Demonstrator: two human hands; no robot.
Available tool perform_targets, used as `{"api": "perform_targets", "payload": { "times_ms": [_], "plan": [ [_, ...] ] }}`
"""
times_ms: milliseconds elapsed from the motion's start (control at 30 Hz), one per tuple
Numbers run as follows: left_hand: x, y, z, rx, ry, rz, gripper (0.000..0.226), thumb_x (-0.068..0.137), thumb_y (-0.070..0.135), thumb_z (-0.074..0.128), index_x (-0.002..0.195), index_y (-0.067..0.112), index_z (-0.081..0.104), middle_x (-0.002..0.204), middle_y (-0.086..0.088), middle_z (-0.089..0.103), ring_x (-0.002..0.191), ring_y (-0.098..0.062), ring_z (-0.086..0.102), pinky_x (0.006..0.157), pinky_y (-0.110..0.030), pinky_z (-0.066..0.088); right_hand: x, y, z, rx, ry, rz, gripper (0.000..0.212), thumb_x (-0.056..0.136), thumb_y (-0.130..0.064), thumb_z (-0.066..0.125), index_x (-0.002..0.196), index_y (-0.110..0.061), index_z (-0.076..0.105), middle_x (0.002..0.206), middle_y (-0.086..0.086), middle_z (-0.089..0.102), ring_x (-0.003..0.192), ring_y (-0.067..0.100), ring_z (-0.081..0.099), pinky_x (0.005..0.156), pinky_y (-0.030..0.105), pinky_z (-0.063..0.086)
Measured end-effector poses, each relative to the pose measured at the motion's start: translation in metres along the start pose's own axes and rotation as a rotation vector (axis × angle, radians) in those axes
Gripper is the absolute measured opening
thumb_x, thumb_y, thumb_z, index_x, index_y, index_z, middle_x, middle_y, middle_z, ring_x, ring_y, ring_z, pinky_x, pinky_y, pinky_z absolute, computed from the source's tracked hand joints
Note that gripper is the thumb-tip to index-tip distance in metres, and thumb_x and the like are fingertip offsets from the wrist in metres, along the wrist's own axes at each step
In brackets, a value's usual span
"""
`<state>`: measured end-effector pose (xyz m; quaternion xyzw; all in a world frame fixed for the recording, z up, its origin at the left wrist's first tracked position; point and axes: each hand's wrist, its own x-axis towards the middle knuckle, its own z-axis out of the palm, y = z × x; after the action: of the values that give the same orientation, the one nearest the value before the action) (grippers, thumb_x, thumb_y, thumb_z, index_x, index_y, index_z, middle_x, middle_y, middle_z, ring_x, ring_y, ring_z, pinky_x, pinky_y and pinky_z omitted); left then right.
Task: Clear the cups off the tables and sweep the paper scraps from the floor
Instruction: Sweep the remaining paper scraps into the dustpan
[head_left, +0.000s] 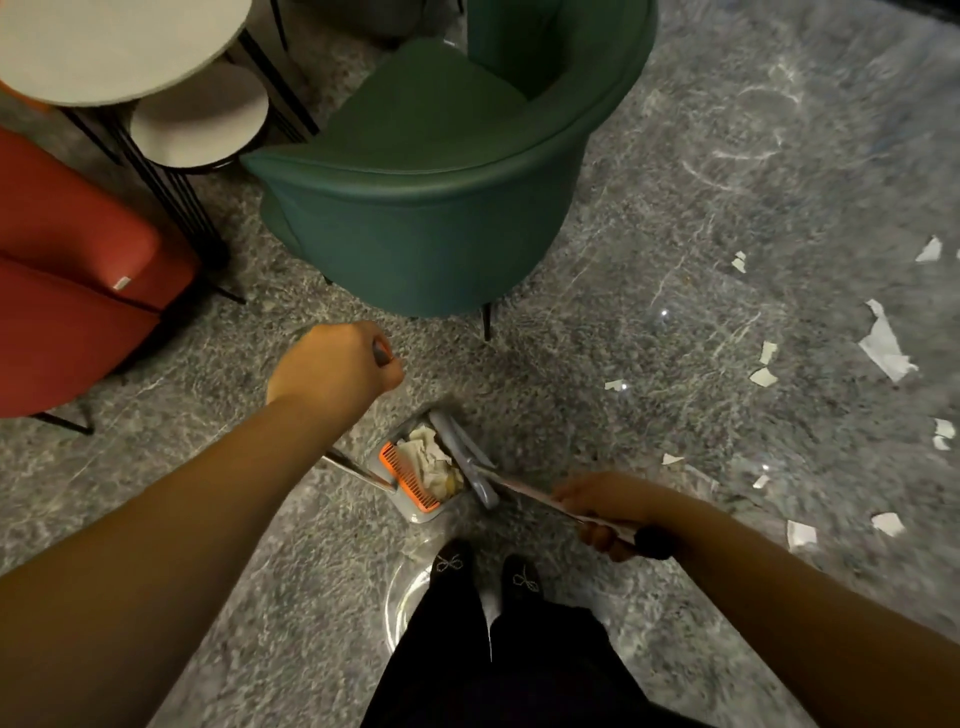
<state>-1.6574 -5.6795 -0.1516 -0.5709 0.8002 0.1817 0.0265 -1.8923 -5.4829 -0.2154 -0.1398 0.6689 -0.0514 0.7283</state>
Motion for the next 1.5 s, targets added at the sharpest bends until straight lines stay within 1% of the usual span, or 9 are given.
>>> {"api": "perform_targets", "payload": {
  "times_ms": [167, 333, 400, 600, 767, 933, 1200, 1433, 1500],
  "plan": [
    [0.010, 0.010, -0.012, 0.056, -0.056, 0.180, 0.008, 0.082, 0.033, 0.072, 0.084, 0.028, 0.067, 0.078, -0.002, 0.067, 0.074, -0.023, 0.063, 0.067, -0.039, 0.056, -0.027, 0.014, 0.008, 0.083, 0.072, -0.088, 0.023, 0.099, -0.011, 0.041, 0.114, -0.021, 0.055, 0.059, 0.006, 0.047, 0.036, 0.010, 0.041, 0.039, 0.016, 0.035],
    [0.031, 0.035, -0.027, 0.074, -0.091, 0.370, 0.008, 0.084, 0.034, 0.071, 0.082, 0.028, 0.065, 0.078, -0.002, 0.069, 0.073, -0.023, 0.065, 0.068, -0.039, 0.057, -0.038, 0.019, 0.014, 0.272, 0.235, -0.140, 0.027, 0.100, -0.012, 0.042, 0.125, -0.018, 0.051, 0.063, 0.011, 0.048, 0.036, 0.011, 0.043, 0.040, 0.018, 0.034],
    [0.036, 0.047, -0.029, 0.064, -0.097, 0.426, 0.011, 0.086, 0.034, 0.070, 0.081, 0.029, 0.062, 0.076, -0.001, 0.068, 0.073, -0.022, 0.064, 0.067, -0.038, 0.056, -0.042, 0.021, 0.012, 0.363, 0.280, -0.158, 0.028, 0.100, -0.012, 0.041, 0.125, -0.019, 0.050, 0.064, 0.012, 0.048, 0.035, 0.011, 0.043, 0.039, 0.018, 0.033],
    [0.052, 0.103, -0.020, 0.036, -0.065, 0.543, 0.009, 0.085, 0.036, 0.070, 0.086, 0.028, 0.068, 0.073, -0.001, 0.066, 0.070, -0.025, 0.061, 0.061, -0.038, 0.053, -0.059, 0.040, -0.020, 0.574, 0.397, -0.184, 0.028, 0.099, -0.010, 0.042, 0.124, -0.016, 0.053, 0.057, 0.009, 0.049, 0.036, 0.013, 0.042, 0.039, 0.019, 0.033],
    [0.076, 0.175, 0.002, 0.074, -0.058, 0.609, 0.008, 0.083, 0.038, 0.070, 0.083, 0.030, 0.067, 0.067, 0.007, 0.056, 0.065, -0.019, 0.053, 0.055, -0.028, 0.040, -0.068, 0.066, -0.074, 0.672, 0.465, -0.181, 0.025, 0.100, -0.012, 0.044, 0.123, -0.016, 0.053, 0.055, 0.008, 0.047, 0.034, 0.012, 0.041, 0.037, 0.017, 0.033],
    [0.106, 0.253, 0.024, 0.165, -0.121, 0.621, 0.010, 0.084, 0.038, 0.067, 0.086, 0.028, 0.067, 0.075, 0.003, 0.064, 0.070, -0.020, 0.059, 0.060, -0.035, 0.051, -0.067, 0.087, -0.141, 0.678, 0.485, -0.145, 0.027, 0.100, -0.013, 0.044, 0.126, -0.017, 0.049, 0.057, 0.010, 0.047, 0.035, 0.013, 0.041, 0.037, 0.017, 0.033],
    [0.150, 0.323, 0.049, 0.235, -0.180, 0.628, 0.011, 0.086, 0.038, 0.065, 0.090, 0.028, 0.066, 0.073, 0.002, 0.064, 0.068, -0.019, 0.060, 0.059, -0.034, 0.051, -0.048, 0.088, -0.234, 0.668, 0.464, -0.097, 0.029, 0.099, -0.004, 0.039, 0.127, -0.008, 0.047, 0.069, 0.011, 0.045, 0.026, 0.009, 0.043, 0.033, 0.014, 0.034],
    [0.172, 0.338, 0.053, 0.220, -0.146, 0.611, 0.010, 0.083, 0.041, 0.069, 0.080, 0.032, 0.064, 0.062, 0.013, 0.053, 0.057, -0.005, 0.050, 0.046, -0.023, 0.034, -0.029, 0.077, -0.235, 0.461, 0.337, -0.110, 0.039, 0.093, 0.007, 0.032, 0.128, 0.014, 0.046, 0.060, 0.010, 0.045, 0.038, 0.015, 0.045, 0.032, 0.015, 0.034],
    [0.174, 0.339, 0.053, 0.222, -0.137, 0.602, 0.011, 0.083, 0.041, 0.069, 0.079, 0.033, 0.062, 0.060, 0.014, 0.052, 0.055, -0.002, 0.048, 0.045, -0.022, 0.031, -0.028, 0.072, -0.230, 0.424, 0.312, -0.142, 0.036, 0.094, 0.006, 0.035, 0.126, 0.014, 0.048, 0.056, 0.008, 0.047, 0.040, 0.013, 0.045, 0.032, 0.015, 0.035]
  ]
}}
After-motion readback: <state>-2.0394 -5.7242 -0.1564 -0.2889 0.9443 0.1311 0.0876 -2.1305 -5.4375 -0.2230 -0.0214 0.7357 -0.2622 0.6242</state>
